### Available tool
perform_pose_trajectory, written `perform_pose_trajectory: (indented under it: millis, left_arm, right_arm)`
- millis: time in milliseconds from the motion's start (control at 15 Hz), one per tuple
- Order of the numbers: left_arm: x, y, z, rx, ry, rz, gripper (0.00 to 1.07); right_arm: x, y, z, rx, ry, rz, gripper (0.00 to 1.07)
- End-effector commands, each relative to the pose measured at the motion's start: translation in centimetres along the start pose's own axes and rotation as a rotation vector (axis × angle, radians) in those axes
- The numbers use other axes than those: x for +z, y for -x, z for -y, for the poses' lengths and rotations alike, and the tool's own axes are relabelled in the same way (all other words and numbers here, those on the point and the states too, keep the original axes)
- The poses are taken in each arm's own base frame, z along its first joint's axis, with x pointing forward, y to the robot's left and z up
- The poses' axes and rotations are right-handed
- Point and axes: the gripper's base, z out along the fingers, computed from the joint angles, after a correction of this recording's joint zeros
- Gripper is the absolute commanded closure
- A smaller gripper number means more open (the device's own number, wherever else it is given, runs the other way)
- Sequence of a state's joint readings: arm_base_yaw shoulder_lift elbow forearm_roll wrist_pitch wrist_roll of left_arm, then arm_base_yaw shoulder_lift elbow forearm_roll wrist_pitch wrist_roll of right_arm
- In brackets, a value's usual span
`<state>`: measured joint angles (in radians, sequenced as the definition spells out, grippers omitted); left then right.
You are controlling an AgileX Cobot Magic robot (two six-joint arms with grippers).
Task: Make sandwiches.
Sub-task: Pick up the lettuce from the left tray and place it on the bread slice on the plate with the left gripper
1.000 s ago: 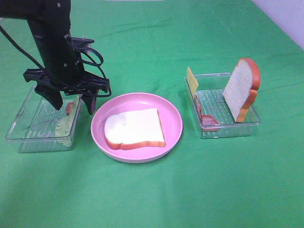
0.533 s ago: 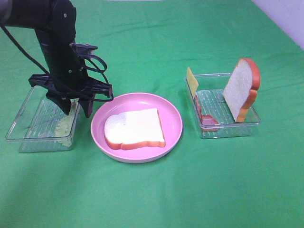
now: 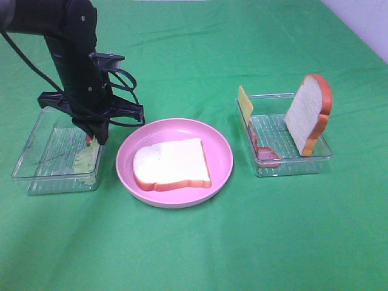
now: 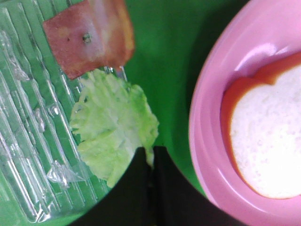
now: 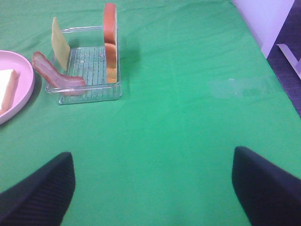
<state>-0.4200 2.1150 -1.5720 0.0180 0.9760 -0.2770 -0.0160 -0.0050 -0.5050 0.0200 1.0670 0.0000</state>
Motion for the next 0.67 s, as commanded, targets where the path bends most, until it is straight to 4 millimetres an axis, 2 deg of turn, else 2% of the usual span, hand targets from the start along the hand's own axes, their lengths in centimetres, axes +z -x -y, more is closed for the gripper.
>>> perform_pose_trajectory:
  millis: [67, 400, 667]
  left_arm:
    - [-2.5, 0.4, 0.4, -0.018, -0.033, 0.028, 1.07]
    - [-5.7, 0.4, 0.9, 0.011, -0.085, 0.036, 1.07]
    - [-9.9, 0.7, 3.1, 0.03, -0.373, 0.169, 1.07]
  right_arm:
    - [-0.2, -0.1, 0.0, 0.003, -0.005, 0.022, 0.22]
    - [-0.2, -0.1, 0.0, 0.003, -0.005, 0.022, 0.22]
    - [-0.2, -0.1, 0.0, 0.003, -0.005, 0.022, 0.22]
